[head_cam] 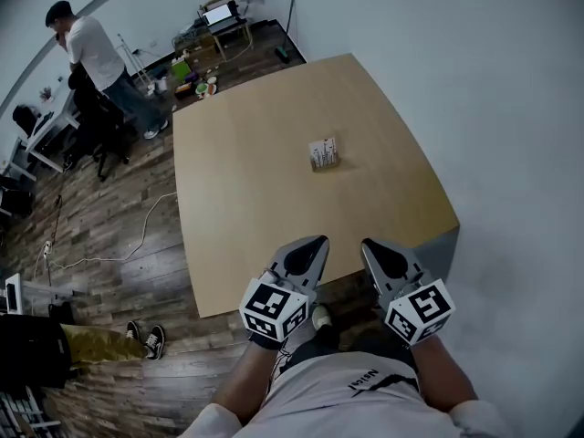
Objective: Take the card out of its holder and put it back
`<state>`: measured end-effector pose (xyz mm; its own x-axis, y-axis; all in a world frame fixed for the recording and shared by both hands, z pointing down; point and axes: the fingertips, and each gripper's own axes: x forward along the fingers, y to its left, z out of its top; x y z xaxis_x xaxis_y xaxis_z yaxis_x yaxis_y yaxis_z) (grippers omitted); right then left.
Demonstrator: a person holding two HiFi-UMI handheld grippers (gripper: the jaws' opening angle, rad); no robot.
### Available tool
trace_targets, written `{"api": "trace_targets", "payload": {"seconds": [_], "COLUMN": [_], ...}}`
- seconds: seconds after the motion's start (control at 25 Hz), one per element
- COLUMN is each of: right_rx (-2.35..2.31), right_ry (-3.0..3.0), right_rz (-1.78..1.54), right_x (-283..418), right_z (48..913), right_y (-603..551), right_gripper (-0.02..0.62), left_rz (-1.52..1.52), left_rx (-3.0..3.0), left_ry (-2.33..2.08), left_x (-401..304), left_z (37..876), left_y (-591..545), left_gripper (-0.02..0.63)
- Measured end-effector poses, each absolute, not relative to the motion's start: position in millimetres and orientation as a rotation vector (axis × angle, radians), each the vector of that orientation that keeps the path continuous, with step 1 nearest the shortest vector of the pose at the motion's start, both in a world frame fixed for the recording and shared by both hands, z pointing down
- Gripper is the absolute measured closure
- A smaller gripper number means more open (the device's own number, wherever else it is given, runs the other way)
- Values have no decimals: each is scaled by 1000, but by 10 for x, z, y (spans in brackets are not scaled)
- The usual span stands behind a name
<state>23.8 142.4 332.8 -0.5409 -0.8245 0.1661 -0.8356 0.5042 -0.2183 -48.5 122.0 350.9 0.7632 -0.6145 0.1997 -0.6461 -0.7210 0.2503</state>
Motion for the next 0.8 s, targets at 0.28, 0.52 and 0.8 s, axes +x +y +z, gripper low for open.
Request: {"api": "trace_targets", "payload": {"seconds": [0.28, 0.52, 0.8], "right_rx": [1503, 1468, 1351], "right_ry": [-2658, -2669, -2720], "right_rz": [429, 455, 461], "right_x": [135, 195, 181], "right_z": [3342, 3388, 3519], "right_y": [925, 363, -382], "right_gripper": [581, 581, 581], "left_rz": [171, 204, 243], "left_rx": [2641, 2642, 2648], "left_ry": [-951, -944, -981], "left_x": [-494, -422, -362], "left_z": [3599, 3750, 3955], "left_y": [668, 106, -685], "left_gripper": [592, 594, 592]}}
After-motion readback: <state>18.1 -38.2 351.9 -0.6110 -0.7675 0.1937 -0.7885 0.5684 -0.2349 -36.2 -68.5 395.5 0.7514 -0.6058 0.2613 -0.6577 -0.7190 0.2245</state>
